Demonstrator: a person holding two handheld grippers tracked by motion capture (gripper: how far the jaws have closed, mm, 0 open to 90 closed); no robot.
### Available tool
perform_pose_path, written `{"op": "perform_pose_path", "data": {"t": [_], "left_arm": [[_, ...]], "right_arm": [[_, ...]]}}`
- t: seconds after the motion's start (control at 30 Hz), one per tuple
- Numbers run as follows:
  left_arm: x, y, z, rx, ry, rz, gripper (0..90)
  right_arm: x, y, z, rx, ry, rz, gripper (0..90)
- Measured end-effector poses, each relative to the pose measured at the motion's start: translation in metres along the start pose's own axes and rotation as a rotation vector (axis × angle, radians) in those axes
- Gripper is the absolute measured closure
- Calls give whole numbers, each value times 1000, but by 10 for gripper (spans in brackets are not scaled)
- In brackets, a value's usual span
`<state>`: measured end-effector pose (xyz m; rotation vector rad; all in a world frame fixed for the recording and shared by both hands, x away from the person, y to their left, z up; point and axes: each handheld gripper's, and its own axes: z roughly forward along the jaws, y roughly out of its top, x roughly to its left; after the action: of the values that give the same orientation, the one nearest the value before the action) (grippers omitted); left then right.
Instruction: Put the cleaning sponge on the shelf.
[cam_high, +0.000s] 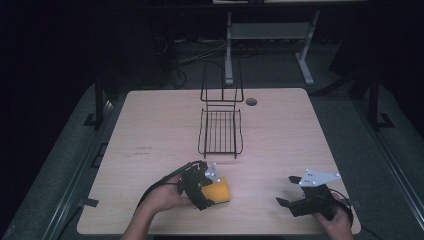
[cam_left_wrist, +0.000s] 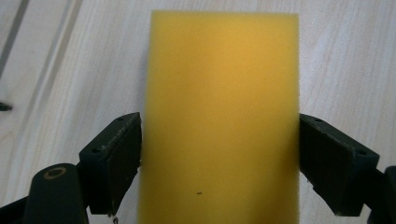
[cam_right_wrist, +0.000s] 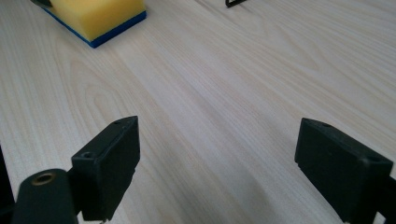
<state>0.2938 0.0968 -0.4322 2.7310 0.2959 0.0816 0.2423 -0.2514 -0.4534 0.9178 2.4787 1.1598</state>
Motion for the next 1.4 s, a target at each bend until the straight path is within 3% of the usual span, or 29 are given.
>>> {"op": "perform_pose_path", "data": {"t": [0.7,1.13,1.4], "left_arm": [[-1,4,10,35,-6,24,210],[4,7,3,-6,-7,18,219],[15,14,-10,-35,-10,22,219]], "right_arm": [[-1,0,-1,-6,2,-4,138],[-2,0,-2,-5,4,2,138],[-2,0,-1,2,6,1,138]]}}
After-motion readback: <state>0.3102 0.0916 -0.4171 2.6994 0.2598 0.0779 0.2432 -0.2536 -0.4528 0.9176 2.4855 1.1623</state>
